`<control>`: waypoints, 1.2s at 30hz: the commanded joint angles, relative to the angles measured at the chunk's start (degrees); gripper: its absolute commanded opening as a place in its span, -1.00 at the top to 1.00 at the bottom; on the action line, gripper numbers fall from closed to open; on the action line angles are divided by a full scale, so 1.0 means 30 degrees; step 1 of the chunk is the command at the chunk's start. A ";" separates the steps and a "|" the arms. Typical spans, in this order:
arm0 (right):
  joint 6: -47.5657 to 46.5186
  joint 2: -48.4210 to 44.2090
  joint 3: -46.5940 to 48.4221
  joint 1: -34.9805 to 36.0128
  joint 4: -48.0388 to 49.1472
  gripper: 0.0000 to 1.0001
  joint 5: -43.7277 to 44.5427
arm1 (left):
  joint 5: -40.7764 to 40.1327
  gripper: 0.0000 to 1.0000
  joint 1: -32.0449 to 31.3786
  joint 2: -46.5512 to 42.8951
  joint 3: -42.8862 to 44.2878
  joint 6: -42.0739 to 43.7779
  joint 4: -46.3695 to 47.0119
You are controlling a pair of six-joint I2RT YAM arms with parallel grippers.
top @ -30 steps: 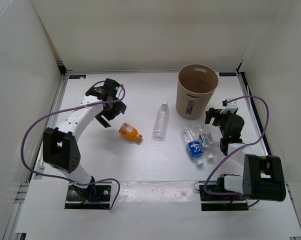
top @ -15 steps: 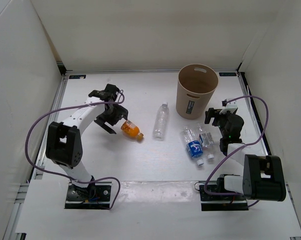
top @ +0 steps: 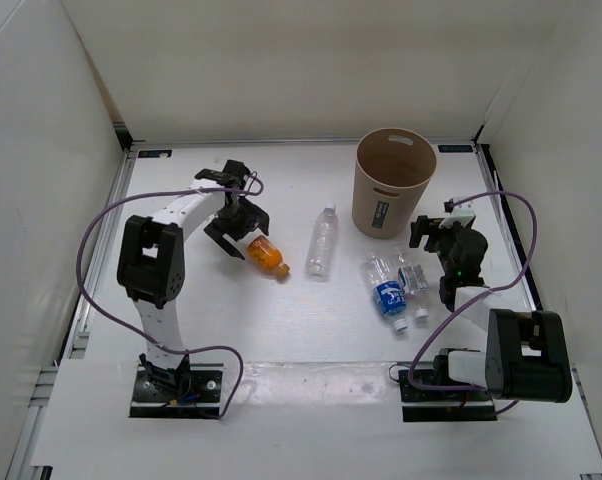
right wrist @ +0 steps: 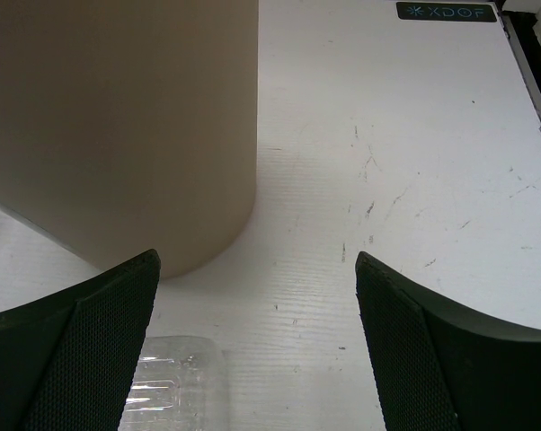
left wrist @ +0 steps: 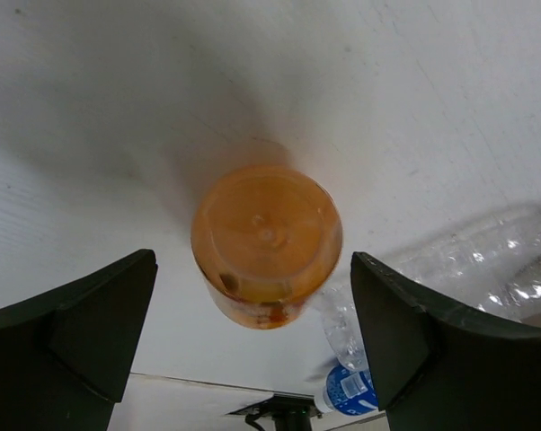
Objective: Put the plastic bottles in the bin
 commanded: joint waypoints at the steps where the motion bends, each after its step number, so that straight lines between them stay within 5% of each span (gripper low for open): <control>1: 0.0003 -0.0045 0.0573 0.0098 0.0297 -0.81 0.0299 | 0.0543 -0.99 -0.0154 0.0626 0.0644 0.0912 -0.0332; 36: 0.0003 -0.0016 0.0602 0.0156 0.0239 -0.81 0.0416 | 0.3297 -0.92 -0.1003 0.3119 0.2051 0.1559 0.0662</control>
